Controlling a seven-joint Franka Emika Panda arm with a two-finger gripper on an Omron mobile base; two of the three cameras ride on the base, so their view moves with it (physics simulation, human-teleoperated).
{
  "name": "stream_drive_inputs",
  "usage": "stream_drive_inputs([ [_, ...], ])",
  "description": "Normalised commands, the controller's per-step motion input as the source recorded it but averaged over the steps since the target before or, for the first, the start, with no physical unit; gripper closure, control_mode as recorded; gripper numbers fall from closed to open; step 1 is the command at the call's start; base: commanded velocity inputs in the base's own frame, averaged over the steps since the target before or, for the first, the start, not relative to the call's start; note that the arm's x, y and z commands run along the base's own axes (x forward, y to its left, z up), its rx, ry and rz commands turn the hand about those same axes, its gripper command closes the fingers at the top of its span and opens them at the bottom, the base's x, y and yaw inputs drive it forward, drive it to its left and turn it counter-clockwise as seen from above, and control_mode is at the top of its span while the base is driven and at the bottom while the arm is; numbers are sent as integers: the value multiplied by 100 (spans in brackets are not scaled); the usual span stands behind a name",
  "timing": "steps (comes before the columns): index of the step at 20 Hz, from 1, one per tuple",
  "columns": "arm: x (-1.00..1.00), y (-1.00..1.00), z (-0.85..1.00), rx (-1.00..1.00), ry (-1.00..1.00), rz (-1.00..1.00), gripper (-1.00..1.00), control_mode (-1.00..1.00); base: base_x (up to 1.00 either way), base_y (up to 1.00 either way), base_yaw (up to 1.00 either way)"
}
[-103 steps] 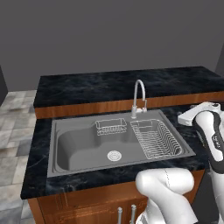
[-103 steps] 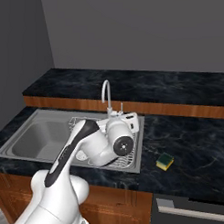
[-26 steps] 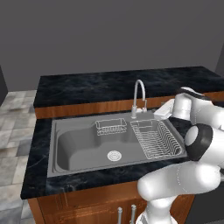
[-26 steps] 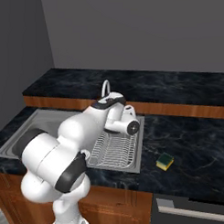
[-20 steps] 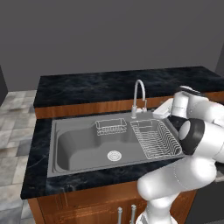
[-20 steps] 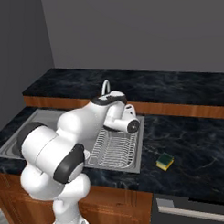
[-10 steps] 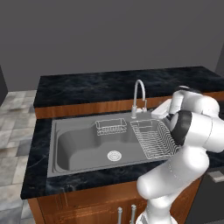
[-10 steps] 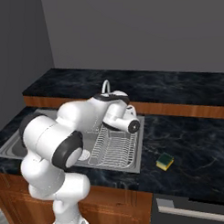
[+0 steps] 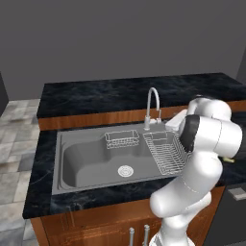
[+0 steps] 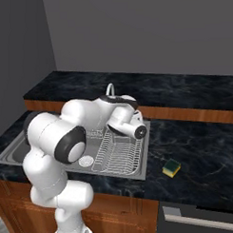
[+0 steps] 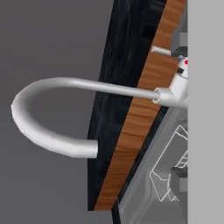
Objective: Soak the sponge with water for a few seconds and then drop it inside the sink.
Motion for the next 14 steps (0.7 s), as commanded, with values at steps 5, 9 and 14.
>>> stream_drive_inputs([
  [5,22,-2,0,0,0,0,-100,-100,0,0,0],
  [9,22,-3,-7,0,0,0,-100,-100,0,0,0],
  [14,22,-1,-16,0,0,0,-100,-100,0,0,0],
])
